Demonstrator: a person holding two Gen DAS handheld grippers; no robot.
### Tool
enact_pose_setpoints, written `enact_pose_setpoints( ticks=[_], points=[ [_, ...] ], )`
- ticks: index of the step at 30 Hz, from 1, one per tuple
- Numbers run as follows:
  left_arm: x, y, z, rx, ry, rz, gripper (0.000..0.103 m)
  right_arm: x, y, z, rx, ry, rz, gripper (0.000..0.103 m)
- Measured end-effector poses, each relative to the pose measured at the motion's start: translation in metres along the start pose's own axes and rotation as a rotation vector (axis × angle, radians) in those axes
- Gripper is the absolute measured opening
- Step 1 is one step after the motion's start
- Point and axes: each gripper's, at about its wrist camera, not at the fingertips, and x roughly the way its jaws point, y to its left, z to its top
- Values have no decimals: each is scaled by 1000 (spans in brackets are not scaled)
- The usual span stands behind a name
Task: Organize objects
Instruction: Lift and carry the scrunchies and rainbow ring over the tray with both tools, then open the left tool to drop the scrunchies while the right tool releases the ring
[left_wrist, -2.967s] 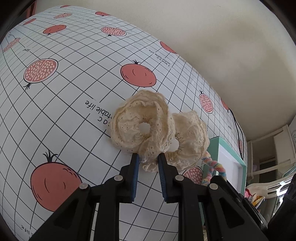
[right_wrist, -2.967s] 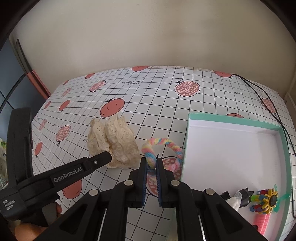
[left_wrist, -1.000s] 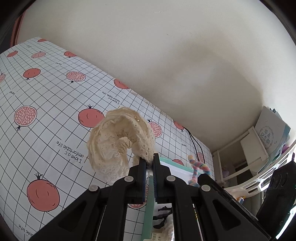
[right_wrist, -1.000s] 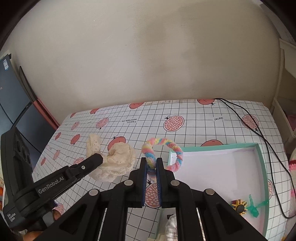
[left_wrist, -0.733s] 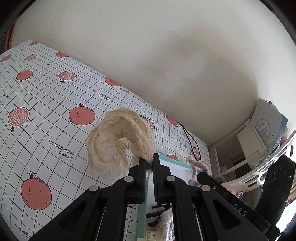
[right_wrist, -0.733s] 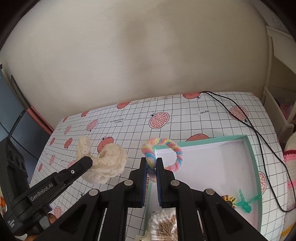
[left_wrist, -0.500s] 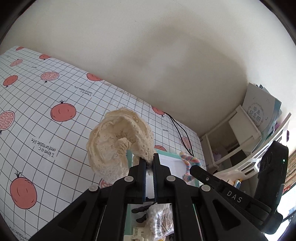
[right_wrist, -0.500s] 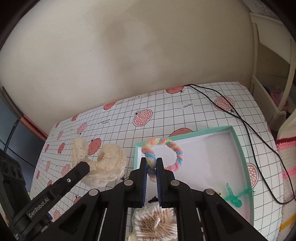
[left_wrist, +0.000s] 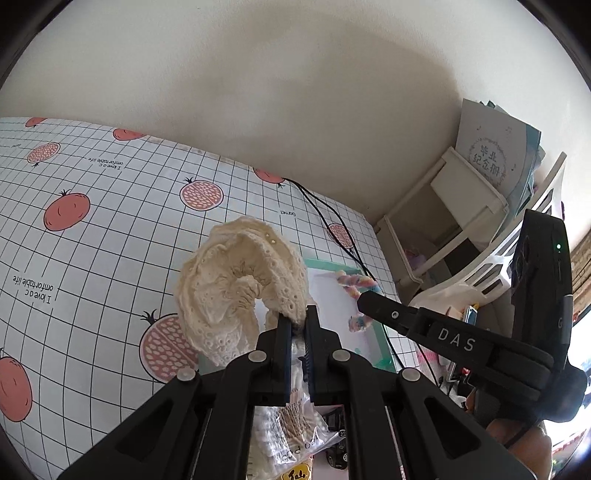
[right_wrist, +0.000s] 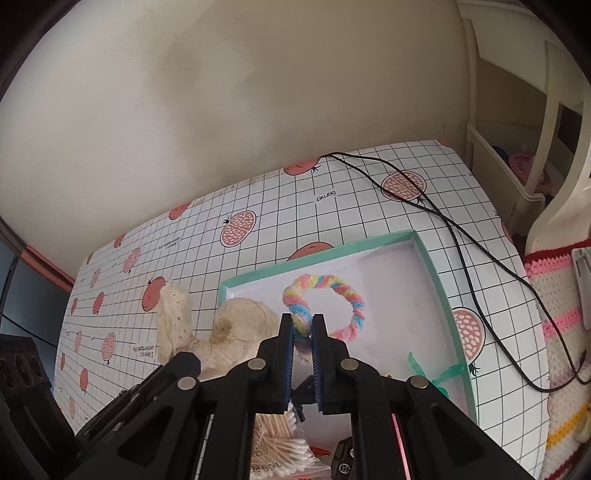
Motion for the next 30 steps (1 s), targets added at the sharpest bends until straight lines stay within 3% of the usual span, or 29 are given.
enact_pose_setpoints(
  ticks=[16,19,21,24,26,30],
  points=[
    [22,12,-8,-25,118,74,7,41,-12,-17,24,128,-45,11],
    [24,14,-9,-37,133,86,15,44,-12,-18,24,145,-49,11],
    [25,16,-7,-49,140,89,28,44,-12,-19,25,148,-53,11],
    [24,16,-5,-63,142,81,37,43,-12,-18,33,152,-54,23],
    [22,15,-3,-65,139,75,39,43,-12,-18,35,153,-59,34],
    [15,13,2,-76,133,63,39,37,-11,-15,34,142,-61,34]
  ],
)
